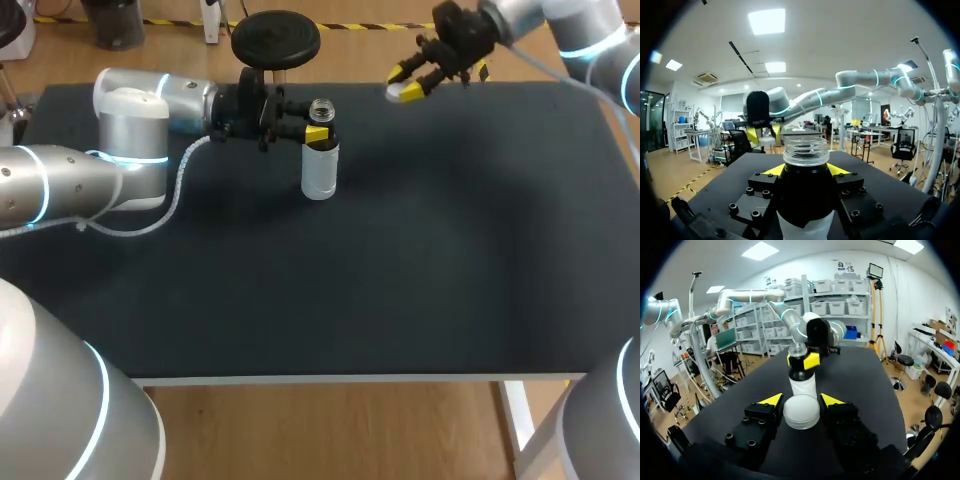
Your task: Unscrew the bottle cap
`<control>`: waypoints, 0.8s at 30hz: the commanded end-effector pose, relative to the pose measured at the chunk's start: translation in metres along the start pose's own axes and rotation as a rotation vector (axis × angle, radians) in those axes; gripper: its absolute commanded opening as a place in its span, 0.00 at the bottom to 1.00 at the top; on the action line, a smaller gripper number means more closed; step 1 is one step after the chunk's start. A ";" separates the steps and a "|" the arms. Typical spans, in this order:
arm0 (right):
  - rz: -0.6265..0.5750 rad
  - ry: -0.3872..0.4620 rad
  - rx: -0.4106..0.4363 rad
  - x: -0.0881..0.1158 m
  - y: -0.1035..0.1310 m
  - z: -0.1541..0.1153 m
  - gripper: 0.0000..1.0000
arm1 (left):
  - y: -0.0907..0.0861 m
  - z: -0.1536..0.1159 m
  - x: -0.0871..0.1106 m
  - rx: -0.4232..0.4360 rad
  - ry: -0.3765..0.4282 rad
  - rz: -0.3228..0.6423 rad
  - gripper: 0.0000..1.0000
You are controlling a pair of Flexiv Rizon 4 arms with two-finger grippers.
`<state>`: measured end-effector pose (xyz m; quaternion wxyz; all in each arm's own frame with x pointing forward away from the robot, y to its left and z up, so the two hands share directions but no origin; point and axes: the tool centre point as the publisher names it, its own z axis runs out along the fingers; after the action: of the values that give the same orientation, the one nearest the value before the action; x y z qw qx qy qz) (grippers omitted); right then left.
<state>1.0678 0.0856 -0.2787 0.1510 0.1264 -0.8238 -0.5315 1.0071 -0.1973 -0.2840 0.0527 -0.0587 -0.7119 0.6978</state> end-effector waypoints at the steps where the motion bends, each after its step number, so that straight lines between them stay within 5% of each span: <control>1: 0.088 -0.452 0.030 0.012 -0.023 0.009 0.00 | 0.001 0.000 -0.002 0.002 0.007 0.000 0.00; 15: 0.268 -0.721 0.135 0.017 -0.085 0.006 0.00 | 0.001 0.000 -0.002 0.002 0.007 0.000 0.00; 24: 0.349 -0.773 0.152 0.018 -0.112 0.012 0.00 | 0.001 0.000 -0.002 0.002 0.007 0.000 0.00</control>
<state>1.0585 0.0419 -0.3818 0.1235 -0.0972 -0.8626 -0.4808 1.0072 -0.1973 -0.2839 0.0527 -0.0587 -0.7119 0.6978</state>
